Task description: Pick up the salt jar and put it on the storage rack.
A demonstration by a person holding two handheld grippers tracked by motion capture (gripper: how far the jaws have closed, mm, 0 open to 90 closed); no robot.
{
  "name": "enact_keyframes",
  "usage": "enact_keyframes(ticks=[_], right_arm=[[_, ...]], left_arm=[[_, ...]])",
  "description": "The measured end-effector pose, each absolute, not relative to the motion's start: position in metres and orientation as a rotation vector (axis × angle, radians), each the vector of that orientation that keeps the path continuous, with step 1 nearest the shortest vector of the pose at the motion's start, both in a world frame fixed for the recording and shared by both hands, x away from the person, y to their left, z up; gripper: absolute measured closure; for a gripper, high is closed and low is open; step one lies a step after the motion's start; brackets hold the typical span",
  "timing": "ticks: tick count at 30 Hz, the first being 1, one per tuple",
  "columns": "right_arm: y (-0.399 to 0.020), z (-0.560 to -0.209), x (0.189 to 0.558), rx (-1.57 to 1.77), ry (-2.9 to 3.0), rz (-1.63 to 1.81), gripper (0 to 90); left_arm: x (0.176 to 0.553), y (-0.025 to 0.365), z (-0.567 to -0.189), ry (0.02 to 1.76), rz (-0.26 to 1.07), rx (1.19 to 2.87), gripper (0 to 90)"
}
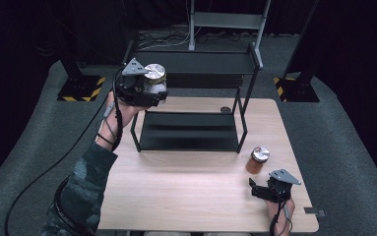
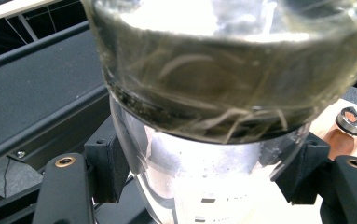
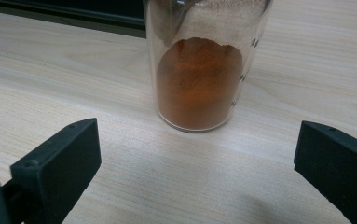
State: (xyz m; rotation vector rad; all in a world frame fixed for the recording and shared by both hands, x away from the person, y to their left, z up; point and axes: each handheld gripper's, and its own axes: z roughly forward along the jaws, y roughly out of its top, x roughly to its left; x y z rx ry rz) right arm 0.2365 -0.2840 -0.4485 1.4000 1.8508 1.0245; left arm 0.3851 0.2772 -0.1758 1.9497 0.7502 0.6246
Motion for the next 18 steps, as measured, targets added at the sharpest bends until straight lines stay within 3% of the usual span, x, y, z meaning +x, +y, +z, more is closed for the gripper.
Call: enact_keyframes(ticks=[18], right_arm=[[-0.285, -0.448, 0.237, 1.403, 1.853, 1.026, 0.0]], left_arm=[[0.39, 0.273, -0.162, 0.742, 0.623, 1.951, 30.7]])
